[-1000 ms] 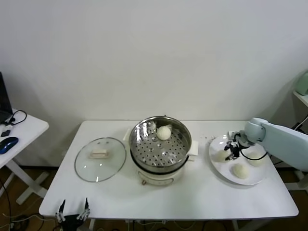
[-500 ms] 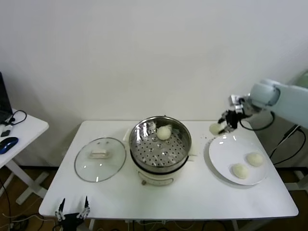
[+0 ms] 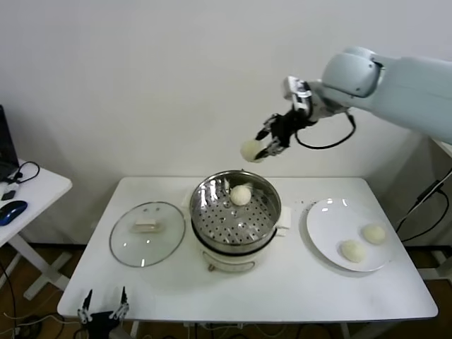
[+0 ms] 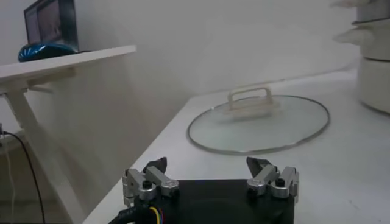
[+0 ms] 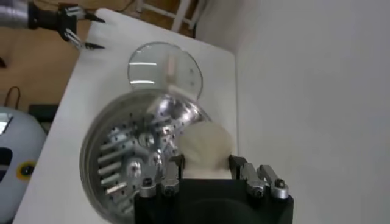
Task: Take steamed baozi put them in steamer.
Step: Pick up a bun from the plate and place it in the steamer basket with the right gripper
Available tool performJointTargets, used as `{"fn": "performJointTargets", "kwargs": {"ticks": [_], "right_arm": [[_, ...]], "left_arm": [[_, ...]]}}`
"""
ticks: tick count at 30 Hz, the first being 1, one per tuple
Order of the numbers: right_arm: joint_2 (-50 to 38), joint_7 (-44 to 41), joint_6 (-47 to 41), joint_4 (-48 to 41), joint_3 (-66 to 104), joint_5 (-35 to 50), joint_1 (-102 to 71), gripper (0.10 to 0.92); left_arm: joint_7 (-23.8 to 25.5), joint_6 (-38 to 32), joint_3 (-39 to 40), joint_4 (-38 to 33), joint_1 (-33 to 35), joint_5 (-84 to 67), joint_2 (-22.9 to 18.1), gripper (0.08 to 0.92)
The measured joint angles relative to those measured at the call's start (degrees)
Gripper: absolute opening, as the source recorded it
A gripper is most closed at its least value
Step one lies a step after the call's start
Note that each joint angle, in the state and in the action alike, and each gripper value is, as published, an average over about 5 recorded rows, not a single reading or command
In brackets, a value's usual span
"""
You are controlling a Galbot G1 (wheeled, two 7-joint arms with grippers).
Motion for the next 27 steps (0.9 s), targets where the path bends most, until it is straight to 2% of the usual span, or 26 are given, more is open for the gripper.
{"fn": "performJointTargets", "kwargs": {"ticks": [13, 27], "right_arm": [[13.93, 1.86, -1.13, -7.67, -0.72, -4.5, -9.36, 0.526], [20.27, 2.66, -0.62, -13.91, -2.31, -11.89, -17.91, 0.526]], "left_arm": [[0.04, 0.13, -0.09, -0.62, 0.09, -0.81, 0.24, 0.823], [0.13, -0.06, -0.44, 0.34, -0.47, -1.26, 0.23, 0.823]]}}
